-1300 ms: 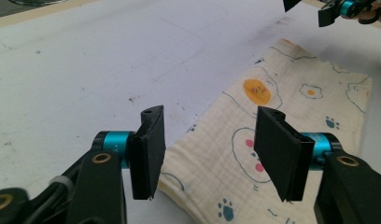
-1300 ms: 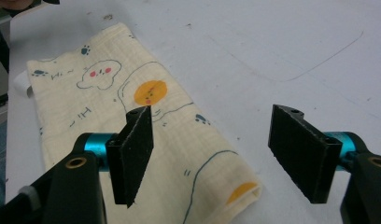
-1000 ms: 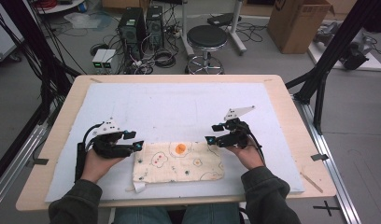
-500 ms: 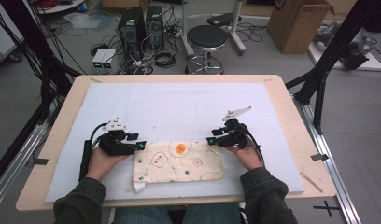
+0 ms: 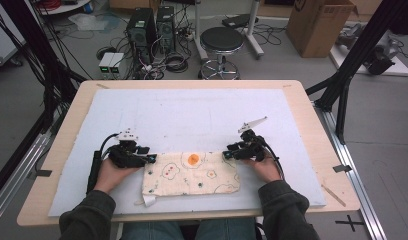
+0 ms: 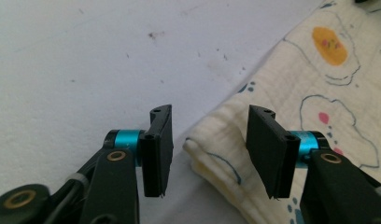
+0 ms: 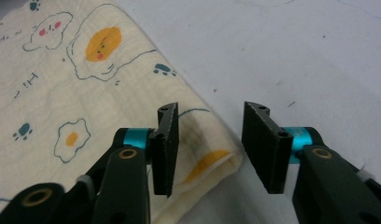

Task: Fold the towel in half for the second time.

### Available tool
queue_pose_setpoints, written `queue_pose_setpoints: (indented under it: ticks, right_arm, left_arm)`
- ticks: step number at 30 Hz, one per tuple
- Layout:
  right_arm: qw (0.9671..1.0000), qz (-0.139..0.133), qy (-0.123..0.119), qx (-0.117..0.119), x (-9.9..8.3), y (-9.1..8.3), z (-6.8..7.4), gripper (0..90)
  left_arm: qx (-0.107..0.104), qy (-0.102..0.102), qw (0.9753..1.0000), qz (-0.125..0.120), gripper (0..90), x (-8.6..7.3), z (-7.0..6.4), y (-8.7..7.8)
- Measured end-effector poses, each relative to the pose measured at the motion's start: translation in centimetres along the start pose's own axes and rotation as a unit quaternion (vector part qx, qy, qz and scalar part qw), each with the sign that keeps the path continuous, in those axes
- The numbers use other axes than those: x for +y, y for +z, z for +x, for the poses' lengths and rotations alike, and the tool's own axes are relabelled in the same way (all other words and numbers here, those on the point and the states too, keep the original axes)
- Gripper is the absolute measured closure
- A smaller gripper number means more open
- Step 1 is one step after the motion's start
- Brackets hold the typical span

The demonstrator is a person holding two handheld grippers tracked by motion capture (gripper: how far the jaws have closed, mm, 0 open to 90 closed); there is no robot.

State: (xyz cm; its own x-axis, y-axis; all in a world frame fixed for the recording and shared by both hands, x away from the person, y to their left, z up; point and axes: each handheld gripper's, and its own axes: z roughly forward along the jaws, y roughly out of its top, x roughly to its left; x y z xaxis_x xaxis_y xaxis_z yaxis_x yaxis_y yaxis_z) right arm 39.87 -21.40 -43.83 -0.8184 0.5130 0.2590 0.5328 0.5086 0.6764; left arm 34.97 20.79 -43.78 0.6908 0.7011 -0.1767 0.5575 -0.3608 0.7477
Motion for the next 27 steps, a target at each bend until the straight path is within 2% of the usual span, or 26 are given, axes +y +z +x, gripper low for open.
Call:
queue_pose_setpoints:
  ticks: [4,9,14,20,21,27]
  right_arm:
    - [1.0000,0.000,-0.002,0.002,-0.17,-0.03,-0.13,63.7]
    - [0.9999,0.004,-0.009,0.002,-0.19,0.05,0.02,70.7]
    - [0.9998,0.009,-0.018,-0.002,-0.20,0.03,0.16,78.6]
    - [0.9996,0.014,-0.023,0.001,-0.23,-0.07,0.30,84.6]
    - [0.9995,0.015,-0.028,-0.002,-0.19,-0.09,0.33,84.8]
    - [0.9998,0.012,-0.016,-0.007,-0.04,-0.17,0.28,85.2]
  left_arm:
    - [-0.003,0.005,0.9999,0.010,58.7,-0.09,0.02,0.27]
    - [0.000,0.008,0.9999,0.008,70.4,-0.13,-0.03,0.32]
    - [0.006,0.028,0.9995,0.010,82.2,-0.10,-0.47,0.34]
    - [0.022,0.029,0.9993,0.012,85.2,-0.08,-0.44,-0.02]
    - [0.025,0.027,0.9993,0.008,85.3,-0.07,-0.42,-0.07]
    - [0.038,0.014,0.9991,-0.009,85.7,0.10,-0.25,-0.46]
